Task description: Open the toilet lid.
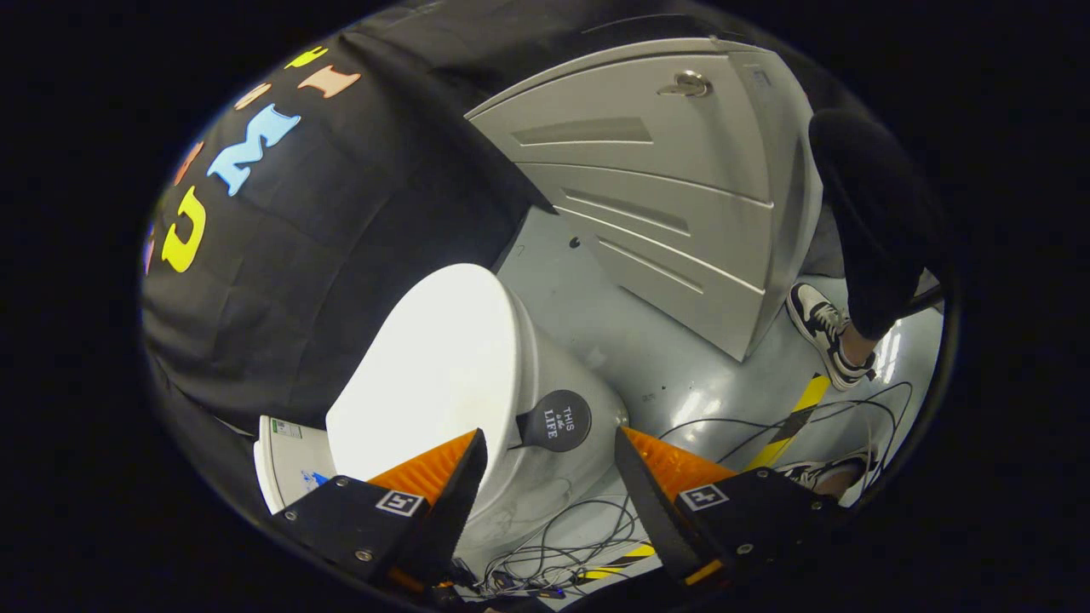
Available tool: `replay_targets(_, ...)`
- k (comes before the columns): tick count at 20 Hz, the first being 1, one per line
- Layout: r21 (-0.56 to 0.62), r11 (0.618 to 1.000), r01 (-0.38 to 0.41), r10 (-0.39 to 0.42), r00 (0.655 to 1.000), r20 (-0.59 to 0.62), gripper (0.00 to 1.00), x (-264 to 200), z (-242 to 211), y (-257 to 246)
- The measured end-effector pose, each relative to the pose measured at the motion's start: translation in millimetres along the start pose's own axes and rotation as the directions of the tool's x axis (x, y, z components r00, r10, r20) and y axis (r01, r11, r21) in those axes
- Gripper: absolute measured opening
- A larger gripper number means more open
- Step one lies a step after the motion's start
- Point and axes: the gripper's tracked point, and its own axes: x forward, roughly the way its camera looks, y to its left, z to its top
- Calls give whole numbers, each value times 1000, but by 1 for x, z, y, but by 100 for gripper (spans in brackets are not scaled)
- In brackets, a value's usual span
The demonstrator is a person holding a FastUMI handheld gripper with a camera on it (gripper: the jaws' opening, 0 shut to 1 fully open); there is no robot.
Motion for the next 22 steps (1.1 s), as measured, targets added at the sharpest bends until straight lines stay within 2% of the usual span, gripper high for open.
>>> replay_targets(6,149,986,-78,82,996,-20,82,30,-3,-6)
replay_targets(9,238,960,-150,150,989,19,67,37,5,-5)
replay_targets(12,287,936,-203,195,979,57,58,40,11,-3)
replay_targets(13,289,931,-222,210,975,72,49,38,15,-2)
replay_targets(15,279,937,-211,197,977,78,35,39,15,-6)
replay_targets(17,256,947,-195,180,980,79,24,41,16,-8)
replay_targets(22,193,964,-181,164,981,98,18,35,19,-5)
